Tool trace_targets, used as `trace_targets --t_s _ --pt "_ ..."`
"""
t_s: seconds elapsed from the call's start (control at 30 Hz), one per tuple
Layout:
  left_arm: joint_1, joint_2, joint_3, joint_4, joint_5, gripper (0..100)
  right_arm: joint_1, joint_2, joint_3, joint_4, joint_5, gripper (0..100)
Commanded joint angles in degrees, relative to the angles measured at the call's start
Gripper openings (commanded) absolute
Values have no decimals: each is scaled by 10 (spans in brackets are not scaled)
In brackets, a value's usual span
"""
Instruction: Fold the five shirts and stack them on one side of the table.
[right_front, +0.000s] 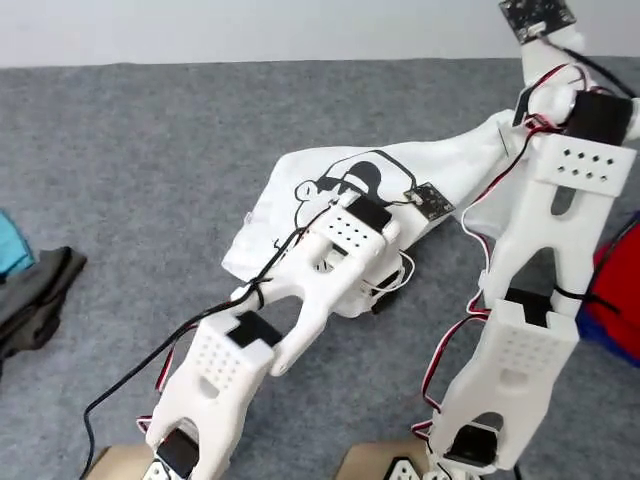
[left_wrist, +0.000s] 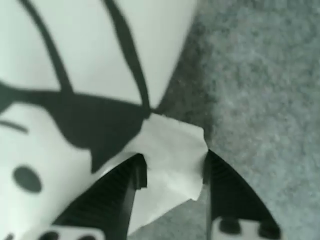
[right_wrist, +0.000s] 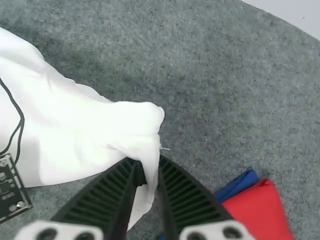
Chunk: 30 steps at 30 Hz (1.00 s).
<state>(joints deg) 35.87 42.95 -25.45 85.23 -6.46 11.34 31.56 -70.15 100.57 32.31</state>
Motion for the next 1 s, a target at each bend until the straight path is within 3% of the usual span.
trace_targets --t_s 0.0,0.13,0.27,0.73,0.97 --pt "-2 12 -62 31 2 126 7 -7 -4 22 5 9" --pt "-2 16 -104 83 -31 4 9 -6 -4 22 5 9" --pt "-28 -7 -158 153 -43 6 10 -6 -4 22 5 9" --pt "-258 -373 -107 153 -45 6 7 -5 -3 22 6 9" --pt "-384 -471 -73 152 -64 6 -35 -5 -3 22 6 9"
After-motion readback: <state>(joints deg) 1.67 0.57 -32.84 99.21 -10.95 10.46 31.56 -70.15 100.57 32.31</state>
